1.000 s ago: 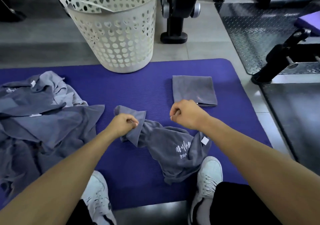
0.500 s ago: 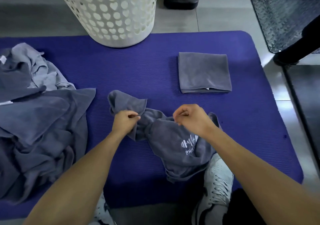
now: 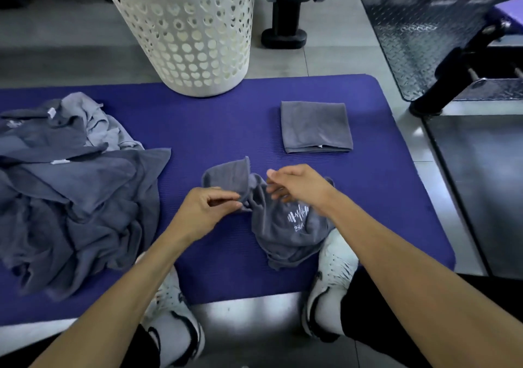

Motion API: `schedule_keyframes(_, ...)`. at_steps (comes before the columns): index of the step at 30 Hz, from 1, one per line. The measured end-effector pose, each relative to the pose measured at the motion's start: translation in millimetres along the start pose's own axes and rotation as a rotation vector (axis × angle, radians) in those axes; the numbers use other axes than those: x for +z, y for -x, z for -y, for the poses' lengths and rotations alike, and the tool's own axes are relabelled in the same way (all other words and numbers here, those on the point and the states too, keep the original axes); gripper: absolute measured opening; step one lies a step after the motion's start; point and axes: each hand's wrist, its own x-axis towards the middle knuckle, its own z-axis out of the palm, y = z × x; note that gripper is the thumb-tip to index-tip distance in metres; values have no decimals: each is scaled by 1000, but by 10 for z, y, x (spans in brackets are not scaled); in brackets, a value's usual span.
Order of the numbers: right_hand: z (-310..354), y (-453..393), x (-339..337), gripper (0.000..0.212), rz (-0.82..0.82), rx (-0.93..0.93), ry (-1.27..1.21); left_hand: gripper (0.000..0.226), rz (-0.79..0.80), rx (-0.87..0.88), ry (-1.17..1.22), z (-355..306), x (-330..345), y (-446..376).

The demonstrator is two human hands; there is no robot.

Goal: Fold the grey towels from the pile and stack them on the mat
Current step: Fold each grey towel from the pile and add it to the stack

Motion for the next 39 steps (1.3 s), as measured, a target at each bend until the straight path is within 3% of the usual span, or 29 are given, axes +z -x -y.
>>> schedule_keyframes(5,23,427,15,52,98,-21,200,18,226,50,-55,-138,81,335)
schedule_keyframes(7,-5,515,33,36,119,-56,292,17,252,38,-52,-137,89,417)
schedule_keyframes(9,-13,584,33,14,100,-79,289,17,258,20,-58,-117,101,487)
schedule_keyframes(11,-5,642,13,13,53,-87,247,17,253,3,-66,-89,123,545)
schedule_keyframes(16,-59,722,-16,26,-14,17,251,14,178,-16,-23,-98,242,627)
schedule_keyframes(23,-186,695,109,45,-38,73,151,11,221,31,-55,-118,303,666)
schedule_keyframes(29,-208,631,146,25,-10,42,206,12,223,-3,-65,-85,279,674)
schedule_keyframes(33,-116,708,63,10,3,-159,337,9,145,21,-138,-59,236,621)
schedule_keyframes(35,-27,801,1,10,27,-274,471,24,47,146,-257,-32,195,529)
schedule_keyframes(39,78,1008,-189,21,87,-403,652,59,91,240,-313,-239,221,336)
